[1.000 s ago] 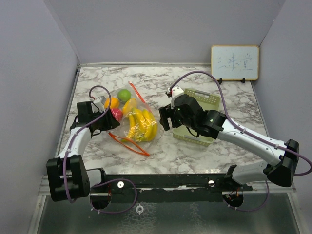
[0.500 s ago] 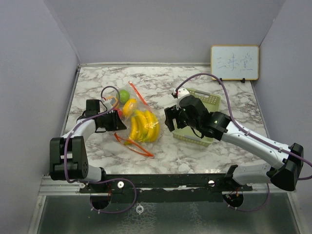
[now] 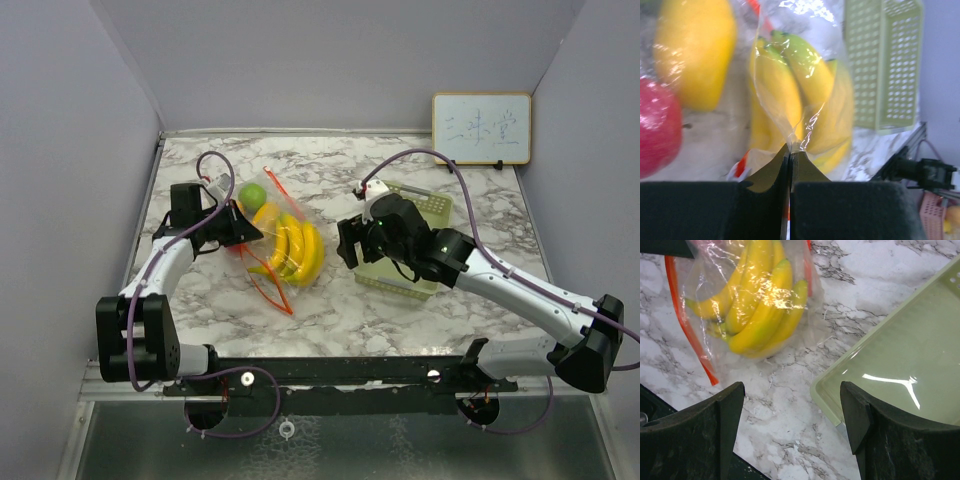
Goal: Place the food in the zip-top bag and seal the zipper
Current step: Pick up the zipper food storage bag at the center of the board.
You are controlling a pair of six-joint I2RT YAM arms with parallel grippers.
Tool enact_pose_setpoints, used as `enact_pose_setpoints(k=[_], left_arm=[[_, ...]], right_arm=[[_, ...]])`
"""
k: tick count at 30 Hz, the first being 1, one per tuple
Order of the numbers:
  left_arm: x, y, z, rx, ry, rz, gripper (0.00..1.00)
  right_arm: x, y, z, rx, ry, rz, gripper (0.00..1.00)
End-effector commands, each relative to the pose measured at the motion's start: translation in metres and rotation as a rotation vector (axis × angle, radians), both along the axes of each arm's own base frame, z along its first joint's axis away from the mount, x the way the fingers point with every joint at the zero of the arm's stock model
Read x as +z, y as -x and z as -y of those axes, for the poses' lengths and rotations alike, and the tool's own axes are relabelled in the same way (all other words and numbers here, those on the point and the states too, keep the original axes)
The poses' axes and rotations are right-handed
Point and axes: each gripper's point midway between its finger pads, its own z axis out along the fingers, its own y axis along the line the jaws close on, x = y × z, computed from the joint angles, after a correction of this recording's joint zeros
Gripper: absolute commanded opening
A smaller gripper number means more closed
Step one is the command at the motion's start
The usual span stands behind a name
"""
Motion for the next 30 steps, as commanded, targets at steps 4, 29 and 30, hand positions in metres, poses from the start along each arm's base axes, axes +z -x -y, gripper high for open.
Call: enact_pose_setpoints(k=[4, 29, 30], left_arm=[[0.062, -0.009, 0.03, 0.042, 0.131, 0.056, 0.0], [0.125, -0.025, 0.073, 0.174, 0.322, 0.066, 0.0], [0.125, -0.025, 0.073, 0.173, 0.325, 0.067, 0.0]], right_arm=[[0.012, 0.018, -0.025, 0.217, -0.043, 0.017, 0.75], [0.009, -0.024, -0.098, 0.123, -0.083, 0.161, 0.73], [0.009, -0.023, -0.098, 0.118, -0.067, 0.174, 0.73]])
